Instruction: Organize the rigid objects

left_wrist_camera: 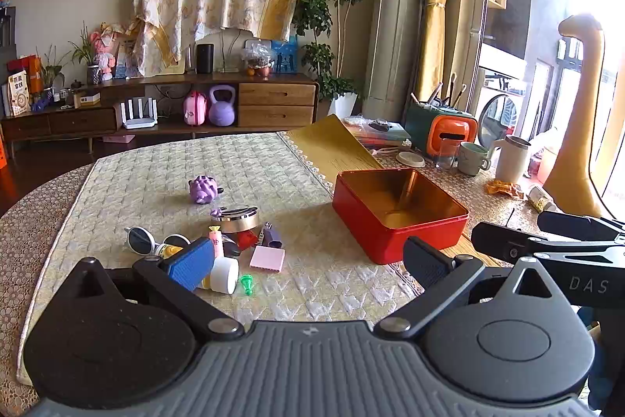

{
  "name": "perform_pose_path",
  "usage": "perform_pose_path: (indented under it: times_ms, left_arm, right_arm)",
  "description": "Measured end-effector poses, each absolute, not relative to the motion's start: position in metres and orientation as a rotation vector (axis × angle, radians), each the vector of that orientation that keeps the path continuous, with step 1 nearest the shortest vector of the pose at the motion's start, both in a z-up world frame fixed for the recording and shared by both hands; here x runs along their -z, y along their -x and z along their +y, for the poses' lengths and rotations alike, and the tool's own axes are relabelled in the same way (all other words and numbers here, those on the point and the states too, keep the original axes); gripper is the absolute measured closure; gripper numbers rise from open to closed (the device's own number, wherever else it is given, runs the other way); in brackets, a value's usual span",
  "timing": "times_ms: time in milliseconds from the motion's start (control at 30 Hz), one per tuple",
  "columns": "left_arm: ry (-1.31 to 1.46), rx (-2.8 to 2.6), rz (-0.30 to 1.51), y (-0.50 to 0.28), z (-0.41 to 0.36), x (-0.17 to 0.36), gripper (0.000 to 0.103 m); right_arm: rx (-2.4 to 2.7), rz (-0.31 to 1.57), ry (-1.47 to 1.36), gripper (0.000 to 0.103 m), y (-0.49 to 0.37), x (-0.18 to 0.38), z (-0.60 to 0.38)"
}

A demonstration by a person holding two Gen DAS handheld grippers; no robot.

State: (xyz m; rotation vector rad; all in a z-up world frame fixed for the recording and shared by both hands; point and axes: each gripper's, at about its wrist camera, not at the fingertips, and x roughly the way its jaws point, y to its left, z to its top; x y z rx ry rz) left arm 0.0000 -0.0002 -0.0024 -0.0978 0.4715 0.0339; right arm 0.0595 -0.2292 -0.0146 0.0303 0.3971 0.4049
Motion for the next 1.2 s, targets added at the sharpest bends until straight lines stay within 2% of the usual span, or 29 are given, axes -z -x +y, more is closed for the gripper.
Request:
perform_pose_path:
  times_ms: [1200]
  left_arm:
    - [0.114,-0.034,0.494,-0.002,0.0055,0.0023,0.0]
  right_arm:
    - [-0.404,0.4,-0.022,0.001,-0.0631,0.0147,-0.2248]
